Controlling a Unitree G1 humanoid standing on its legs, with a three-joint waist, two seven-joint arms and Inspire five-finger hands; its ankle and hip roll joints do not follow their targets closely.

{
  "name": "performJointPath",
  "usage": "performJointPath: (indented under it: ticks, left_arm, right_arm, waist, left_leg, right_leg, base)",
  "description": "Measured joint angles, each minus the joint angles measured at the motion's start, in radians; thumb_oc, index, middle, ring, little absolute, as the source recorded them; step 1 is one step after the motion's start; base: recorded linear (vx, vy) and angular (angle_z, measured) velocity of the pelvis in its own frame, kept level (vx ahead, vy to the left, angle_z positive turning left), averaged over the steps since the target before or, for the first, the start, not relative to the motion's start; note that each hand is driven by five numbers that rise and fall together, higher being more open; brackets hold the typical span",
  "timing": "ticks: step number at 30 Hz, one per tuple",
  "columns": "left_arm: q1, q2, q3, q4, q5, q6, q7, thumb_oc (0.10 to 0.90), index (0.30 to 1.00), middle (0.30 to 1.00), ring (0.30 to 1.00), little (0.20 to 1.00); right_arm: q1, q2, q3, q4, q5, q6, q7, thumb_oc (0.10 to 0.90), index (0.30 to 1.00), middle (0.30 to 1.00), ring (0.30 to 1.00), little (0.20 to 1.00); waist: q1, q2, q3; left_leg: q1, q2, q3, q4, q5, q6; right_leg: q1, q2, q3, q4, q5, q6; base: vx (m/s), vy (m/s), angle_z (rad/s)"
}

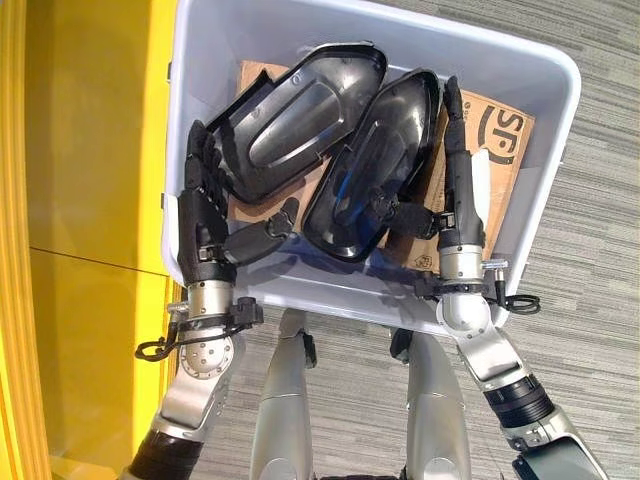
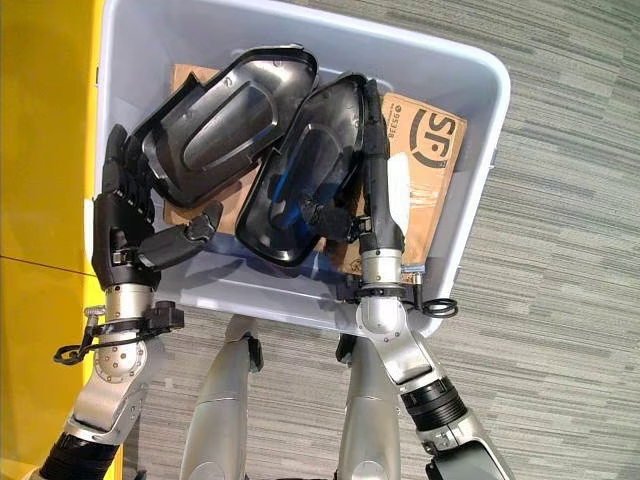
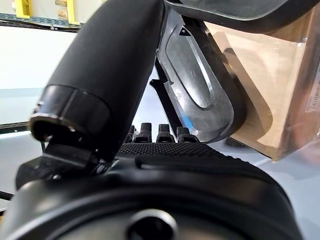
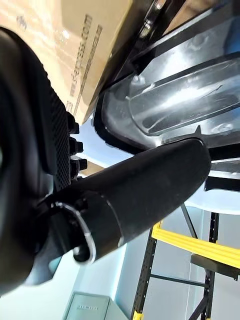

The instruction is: Move parts from the plastic box to the shelf.

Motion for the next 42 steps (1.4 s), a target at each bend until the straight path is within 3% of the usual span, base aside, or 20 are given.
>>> performJointPath:
  ticks: [15,22,42]
  left_arm:
    - [0.021,0.000,0.008,-0.001,0.010,0.000,0.037,0.900,1.000,1.000,1.000,1.000]
    - [0.021,0.000,0.007,-0.002,0.010,0.000,0.038,0.900,1.000,1.000,1.000,1.000]
    - [0.019,0.000,0.007,-0.004,0.009,0.000,0.039,0.900,1.000,1.000,1.000,1.000]
  right_arm:
    - [0.062,0.020,0.083,0.003,0.000,-0.001,0.044,0.900,1.000,1.000,1.000,1.000]
    - [0.072,0.037,0.137,0.019,-0.001,-0.001,0.062,0.900,1.000,1.000,1.000,1.000]
    - [0.050,0.037,0.156,0.057,-0.009,-0.003,0.080,0.900,1.000,1.000,1.000,1.000]
  waist:
    - [-0.003,-0.002,0.000]
    - [-0.027,-0.003,0.000]
    - [-0.026,-0.004,0.000]
  left_leg:
    - [0.000,0.000,0.000,0.001,0.000,0.000]
    - [0.000,0.000,0.000,0.001,0.000,0.000]
    - [-0.012,0.000,0.003,0.005,0.000,0.000]
  right_leg:
    - [0.000,0.000,0.000,0.000,0.000,0.000]
    - [0.000,0.000,0.000,0.000,0.000,0.000]
    - [-0.015,0.000,0.004,0.005,0.001,0.000]
  base:
    - [0.00,0.000,0.00]
    - [0.00,0.000,0.00]
    - [0.00,0.000,0.00]
